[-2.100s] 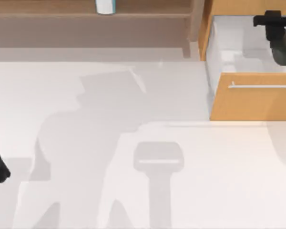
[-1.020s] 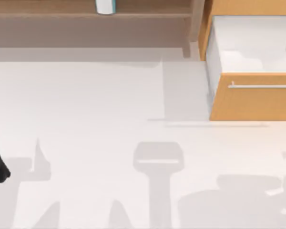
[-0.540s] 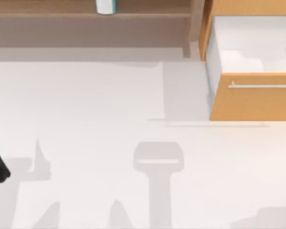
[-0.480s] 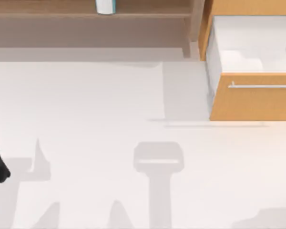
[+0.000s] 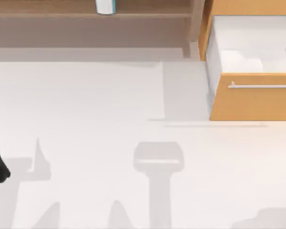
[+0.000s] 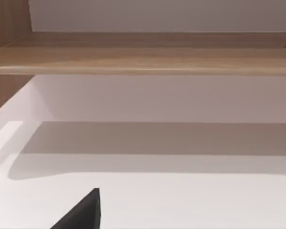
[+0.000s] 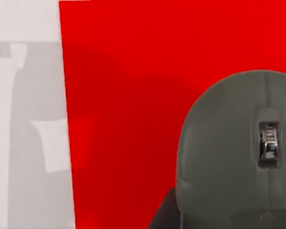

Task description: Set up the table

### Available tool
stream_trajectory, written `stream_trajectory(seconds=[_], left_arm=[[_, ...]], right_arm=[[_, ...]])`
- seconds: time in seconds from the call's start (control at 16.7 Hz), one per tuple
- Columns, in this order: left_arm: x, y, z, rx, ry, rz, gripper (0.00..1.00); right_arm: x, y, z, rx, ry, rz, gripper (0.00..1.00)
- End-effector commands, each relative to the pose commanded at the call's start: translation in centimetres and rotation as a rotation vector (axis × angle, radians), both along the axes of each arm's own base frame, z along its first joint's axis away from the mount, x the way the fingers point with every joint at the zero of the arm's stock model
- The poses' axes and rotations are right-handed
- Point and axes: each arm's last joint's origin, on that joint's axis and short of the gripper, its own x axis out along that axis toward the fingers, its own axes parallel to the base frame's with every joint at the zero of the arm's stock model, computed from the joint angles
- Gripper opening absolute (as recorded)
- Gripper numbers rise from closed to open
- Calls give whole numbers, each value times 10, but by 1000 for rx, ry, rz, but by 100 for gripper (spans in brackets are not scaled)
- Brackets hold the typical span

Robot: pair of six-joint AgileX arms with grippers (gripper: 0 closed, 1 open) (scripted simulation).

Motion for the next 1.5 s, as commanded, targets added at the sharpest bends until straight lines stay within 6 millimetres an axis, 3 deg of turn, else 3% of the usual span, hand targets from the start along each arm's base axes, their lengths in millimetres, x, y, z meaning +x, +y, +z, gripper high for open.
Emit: stream_trajectory(seconds=[1.02,1.5], left_arm=[[0,0,0,0,0,0,100],[0,0,0,0,0,0,100]], right_arm=[[12,-1,26,-29,-172,10,0],[12,-1,21,-29,-165,6,0]])
